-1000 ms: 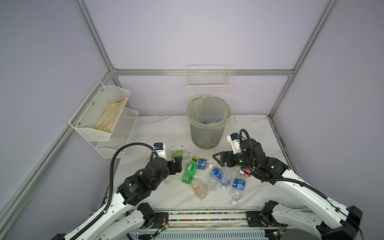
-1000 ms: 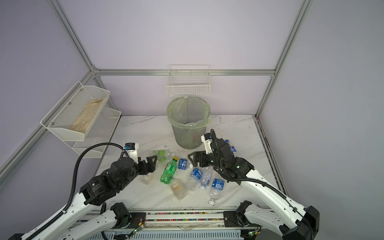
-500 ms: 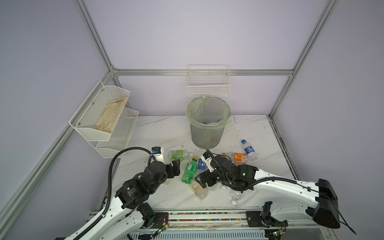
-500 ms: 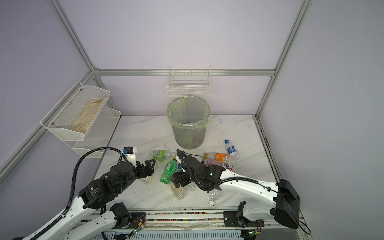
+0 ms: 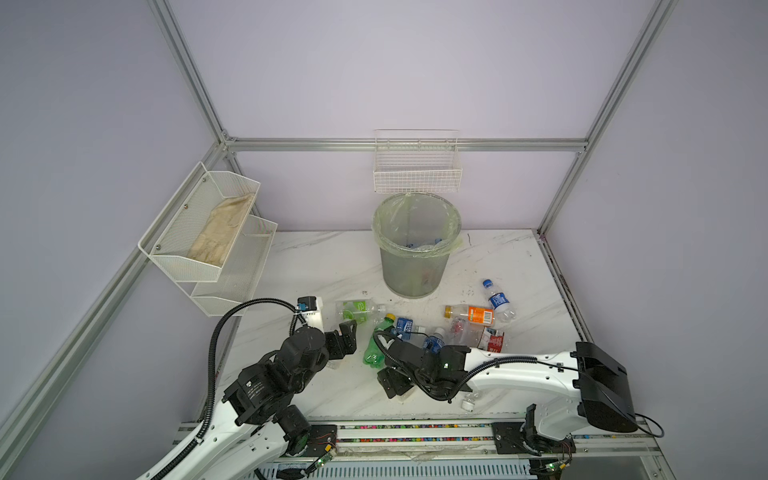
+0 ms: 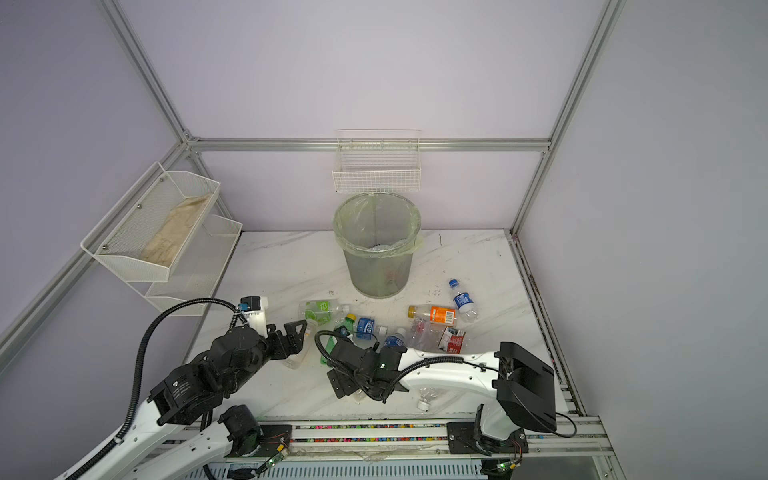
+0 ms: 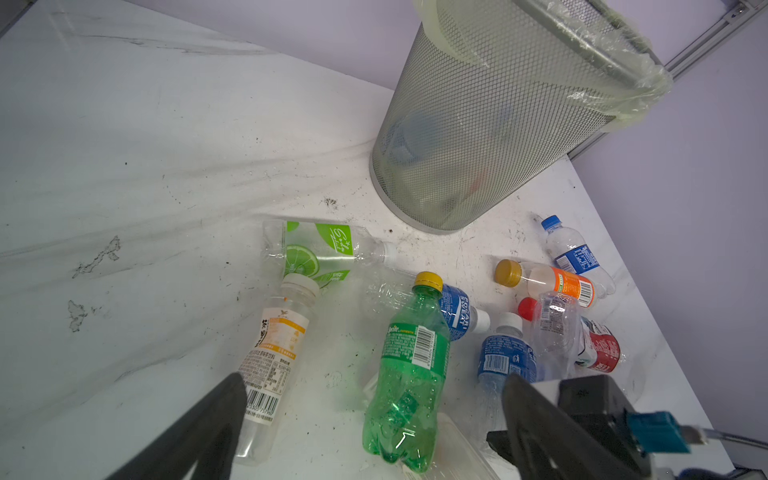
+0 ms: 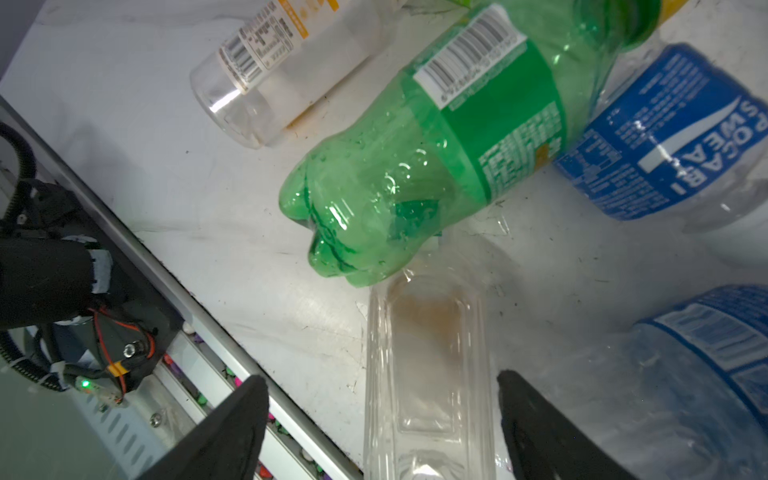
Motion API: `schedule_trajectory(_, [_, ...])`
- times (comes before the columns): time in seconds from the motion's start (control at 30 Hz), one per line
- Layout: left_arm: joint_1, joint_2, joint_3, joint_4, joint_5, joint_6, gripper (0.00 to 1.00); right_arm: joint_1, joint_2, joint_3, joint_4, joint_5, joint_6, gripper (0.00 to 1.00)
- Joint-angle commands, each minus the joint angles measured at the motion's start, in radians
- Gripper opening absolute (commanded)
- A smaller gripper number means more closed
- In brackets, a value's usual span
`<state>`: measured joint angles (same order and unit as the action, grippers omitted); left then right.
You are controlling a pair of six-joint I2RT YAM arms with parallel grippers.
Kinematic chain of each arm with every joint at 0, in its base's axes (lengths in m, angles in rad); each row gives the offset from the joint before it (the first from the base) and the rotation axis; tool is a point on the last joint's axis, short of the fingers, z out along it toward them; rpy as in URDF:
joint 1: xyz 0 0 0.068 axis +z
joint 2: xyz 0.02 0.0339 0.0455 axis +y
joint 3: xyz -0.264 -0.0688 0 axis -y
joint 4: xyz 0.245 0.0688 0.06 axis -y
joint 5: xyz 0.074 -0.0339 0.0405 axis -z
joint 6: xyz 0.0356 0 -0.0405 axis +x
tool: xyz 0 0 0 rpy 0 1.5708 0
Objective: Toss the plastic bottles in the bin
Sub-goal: 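Lower the right gripper onto the clear green-capped bottle under the soda bottle, then close the right gripper on the clear bottle and lift it upright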
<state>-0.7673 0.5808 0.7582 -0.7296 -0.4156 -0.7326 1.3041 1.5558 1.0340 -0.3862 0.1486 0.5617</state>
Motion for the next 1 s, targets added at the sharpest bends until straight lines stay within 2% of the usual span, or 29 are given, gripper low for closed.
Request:
schedule_trajectory(0.0, [-0.001, -0.014, -0.042, 0.003, -0.003, -0.024, 0.94, 0.011, 0.024, 0.023, -0.037, 0.069, 0.043, 0.88])
schedule_trajectory(0.4, [-0.001, -0.038, -0.043, -0.016, -0.009, -0.027, 0.94, 0.013, 0.146, 0.013, -0.003, 0.059, 0.079, 0.88])
schedule_trajectory(0.53, [-0.002, -0.041, -0.043, -0.020, -0.012, -0.025, 0.94, 0.014, 0.173, 0.022, -0.003, 0.065, 0.084, 0.84])
schedule_trajectory(0.7, [0.000, -0.045, -0.043, -0.022, -0.015, -0.025, 0.94, 0.017, 0.198, 0.039, -0.003, 0.059, 0.086, 0.71])
schedule_trajectory(0.8, [-0.001, -0.047, -0.043, -0.023, -0.016, -0.024, 0.93, 0.017, 0.208, 0.052, -0.011, 0.059, 0.086, 0.54])
schedule_trajectory(0.97, [-0.001, -0.055, -0.043, -0.032, -0.022, -0.022, 0.93, 0.019, 0.187, 0.066, -0.035, 0.080, 0.087, 0.33])
